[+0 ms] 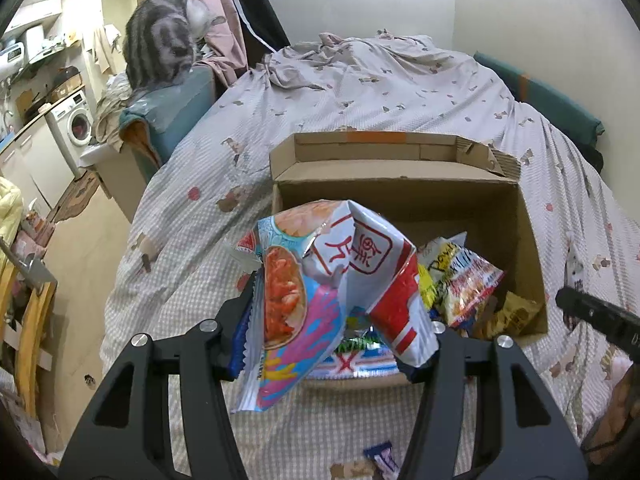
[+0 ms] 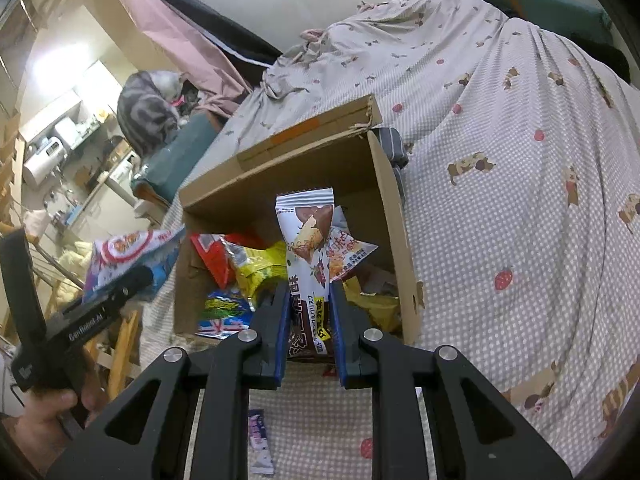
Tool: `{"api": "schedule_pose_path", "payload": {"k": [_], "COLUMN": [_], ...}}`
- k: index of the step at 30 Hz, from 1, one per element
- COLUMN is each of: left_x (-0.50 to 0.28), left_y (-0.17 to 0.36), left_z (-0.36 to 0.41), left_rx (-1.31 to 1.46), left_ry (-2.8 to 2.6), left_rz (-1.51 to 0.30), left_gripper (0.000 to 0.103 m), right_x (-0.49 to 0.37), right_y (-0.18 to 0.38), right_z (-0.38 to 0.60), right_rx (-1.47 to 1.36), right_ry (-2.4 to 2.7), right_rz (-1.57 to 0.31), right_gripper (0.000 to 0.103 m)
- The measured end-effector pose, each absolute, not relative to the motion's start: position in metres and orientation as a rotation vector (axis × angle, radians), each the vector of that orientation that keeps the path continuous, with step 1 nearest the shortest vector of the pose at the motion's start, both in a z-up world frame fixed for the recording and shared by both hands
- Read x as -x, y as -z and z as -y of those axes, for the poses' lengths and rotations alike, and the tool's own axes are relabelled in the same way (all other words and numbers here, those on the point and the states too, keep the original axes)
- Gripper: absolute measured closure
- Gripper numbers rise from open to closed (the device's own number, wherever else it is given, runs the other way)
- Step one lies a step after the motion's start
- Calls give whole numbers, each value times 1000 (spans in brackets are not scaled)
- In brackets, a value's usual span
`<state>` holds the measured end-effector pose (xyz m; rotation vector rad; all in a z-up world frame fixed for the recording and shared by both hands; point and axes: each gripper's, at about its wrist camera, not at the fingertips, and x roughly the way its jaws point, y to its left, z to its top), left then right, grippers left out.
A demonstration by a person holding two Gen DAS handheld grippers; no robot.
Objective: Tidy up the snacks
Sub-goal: 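Lift both held snacks off the bed and carry them over the box, then lower both snacks into the box and open both grippers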
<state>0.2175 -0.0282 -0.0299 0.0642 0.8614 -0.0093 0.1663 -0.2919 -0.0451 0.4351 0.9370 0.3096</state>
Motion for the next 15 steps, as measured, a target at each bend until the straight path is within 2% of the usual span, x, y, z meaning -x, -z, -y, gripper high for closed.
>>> {"api": "schedule_pose_path", "payload": {"k": [12, 15], "left_x": [-249, -250], "left_y": [60, 64], "left_z": [32, 33], "left_rx": [-73, -68], "left_ry": [32, 19], "left_rz": [-880, -884], "left_gripper": [50, 47], "right_x": [-193, -192], "right_y": [76, 78], "right_z": [285, 284], "right_rx": [-404, -405], "right_ry": [-289, -293], "right_rz": [-1013, -1011], "right_gripper": [83, 83]}}
